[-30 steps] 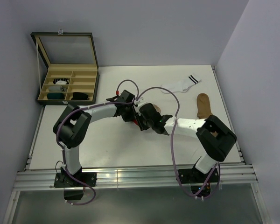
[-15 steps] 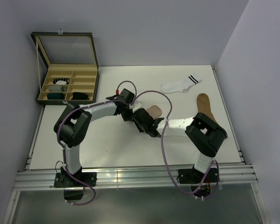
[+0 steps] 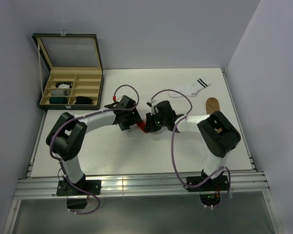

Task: Roll the socks
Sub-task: Roll the sock at the center of the board.

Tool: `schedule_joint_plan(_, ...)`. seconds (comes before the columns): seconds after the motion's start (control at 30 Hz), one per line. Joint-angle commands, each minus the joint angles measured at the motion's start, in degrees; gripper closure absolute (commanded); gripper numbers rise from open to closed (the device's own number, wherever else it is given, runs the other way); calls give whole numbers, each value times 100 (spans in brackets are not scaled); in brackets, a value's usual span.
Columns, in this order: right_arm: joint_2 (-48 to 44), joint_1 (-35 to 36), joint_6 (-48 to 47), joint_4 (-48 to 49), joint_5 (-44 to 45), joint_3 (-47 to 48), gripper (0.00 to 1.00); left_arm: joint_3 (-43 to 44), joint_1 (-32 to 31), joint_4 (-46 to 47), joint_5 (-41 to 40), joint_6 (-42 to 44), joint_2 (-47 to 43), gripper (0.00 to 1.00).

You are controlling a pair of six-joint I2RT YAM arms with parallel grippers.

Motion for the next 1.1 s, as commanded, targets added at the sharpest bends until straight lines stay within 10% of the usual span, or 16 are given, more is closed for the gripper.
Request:
schedule_joint_plan(0.0,505,-443,551,157,-2045,39,100,-201,41,197,-326,-348,-578,23)
schedule_joint_plan(0.33,1640,-1208,2353,1841,-4191,-39,100,-870,32,865,25,-735,-922,23)
schedule_joint_plan(0.73,2124,-1384,2653,1722,-3990,-13,100,-729,-82,883,341,-850,-378,33)
schedule_joint_plan(1.07,1781,-1402,2145,1143,-3551,-31,100,-510,-179,698,324,-683,115,62)
